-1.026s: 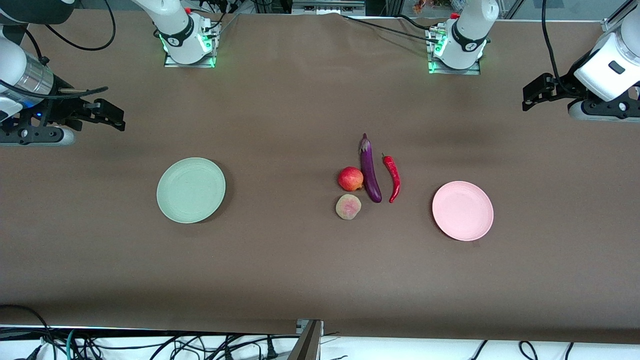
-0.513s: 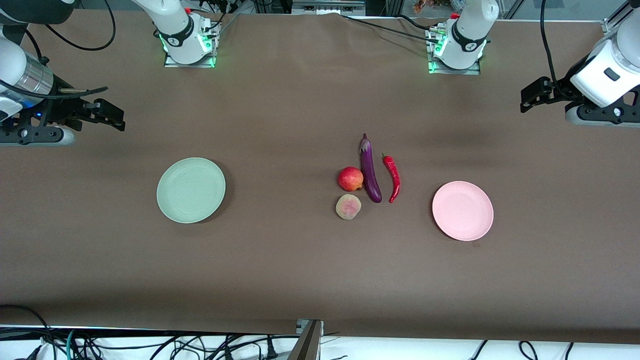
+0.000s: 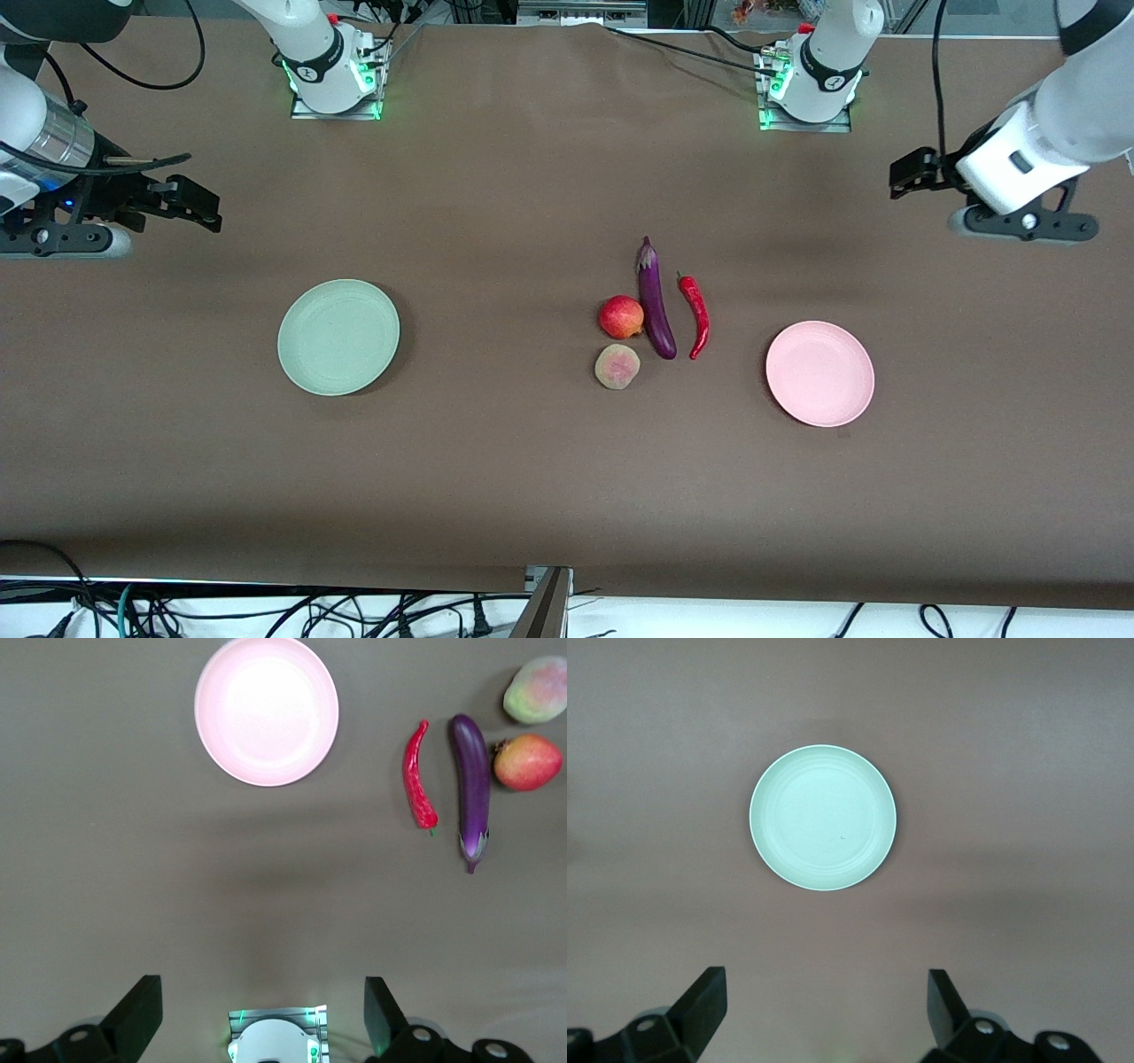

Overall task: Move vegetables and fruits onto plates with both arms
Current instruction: 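Reach the left gripper to the red chili and grasp it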

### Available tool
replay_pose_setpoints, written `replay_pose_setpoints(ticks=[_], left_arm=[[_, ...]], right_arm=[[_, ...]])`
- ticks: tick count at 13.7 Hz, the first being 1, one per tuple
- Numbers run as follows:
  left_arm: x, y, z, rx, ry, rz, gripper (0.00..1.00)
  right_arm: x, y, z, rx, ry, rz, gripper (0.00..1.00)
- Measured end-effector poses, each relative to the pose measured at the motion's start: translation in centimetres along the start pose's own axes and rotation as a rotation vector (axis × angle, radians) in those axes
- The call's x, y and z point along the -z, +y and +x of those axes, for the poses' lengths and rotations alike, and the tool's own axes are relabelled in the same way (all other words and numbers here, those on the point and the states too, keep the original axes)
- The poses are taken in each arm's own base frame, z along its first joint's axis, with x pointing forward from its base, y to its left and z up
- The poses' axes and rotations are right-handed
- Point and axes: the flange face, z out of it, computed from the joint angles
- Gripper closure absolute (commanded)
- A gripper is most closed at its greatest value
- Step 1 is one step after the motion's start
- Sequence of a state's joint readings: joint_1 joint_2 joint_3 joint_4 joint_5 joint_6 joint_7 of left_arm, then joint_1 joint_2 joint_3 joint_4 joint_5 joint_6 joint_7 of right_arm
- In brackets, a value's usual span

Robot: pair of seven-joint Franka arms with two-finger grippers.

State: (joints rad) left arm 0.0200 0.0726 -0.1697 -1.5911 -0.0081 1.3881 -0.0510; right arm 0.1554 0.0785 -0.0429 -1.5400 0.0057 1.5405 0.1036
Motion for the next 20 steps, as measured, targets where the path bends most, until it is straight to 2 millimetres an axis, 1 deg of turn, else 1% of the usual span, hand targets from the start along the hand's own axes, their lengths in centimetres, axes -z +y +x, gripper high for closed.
replay_pose_setpoints(ticks=[2,4,6,8,9,11,12,13,15,20], left_arm=[[-3.4,1.9,2.6,-0.024,-0.057,-0.029,0.0],[-7.0,4.2,5.8,-0.011,-0.064,-0.051,0.0],[-10.5,6.2,8.6,0.017,-0.065,-0.062,0.0],[-14.0,8.6,10.7,0.059,-0.035,-0.073,0.0],[-16.2,10.2,11.5,0.066,-0.004,-0.079,0.0],[-21.0,13.7,11.9,0.064,0.05,-0.087,0.0],[-23.4,15.0,11.9,0.061,0.066,-0.09,0.0],[-25.4,15.7,11.8,0.056,0.076,-0.092,0.0],[-28.8,16.1,11.7,0.063,0.076,-0.095,0.0],[-34.0,16.2,12.3,0.11,0.099,-0.115,0.0]], right_arm=[[0.0,0.0,0.0,0.0,0.001,0.0,0.0],[0.1,0.0,0.0,0.0,0.002,0.0,0.0],[0.1,0.0,0.0,0.0,0.002,0.0,0.0],[0.1,0.0,0.0,0.0,0.002,0.0,0.0],[0.1,0.0,0.1,-0.001,0.003,0.0,0.0],[0.1,0.0,0.1,0.0,0.003,0.0,0.0],[0.1,0.0,0.1,0.0,0.003,0.0,0.0],[0.1,0.0,0.1,-0.001,0.003,0.0,0.0],[0.1,0.0,0.1,0.0,0.003,0.0,0.0],[0.1,0.0,0.1,0.0,0.003,0.0,0.0]])
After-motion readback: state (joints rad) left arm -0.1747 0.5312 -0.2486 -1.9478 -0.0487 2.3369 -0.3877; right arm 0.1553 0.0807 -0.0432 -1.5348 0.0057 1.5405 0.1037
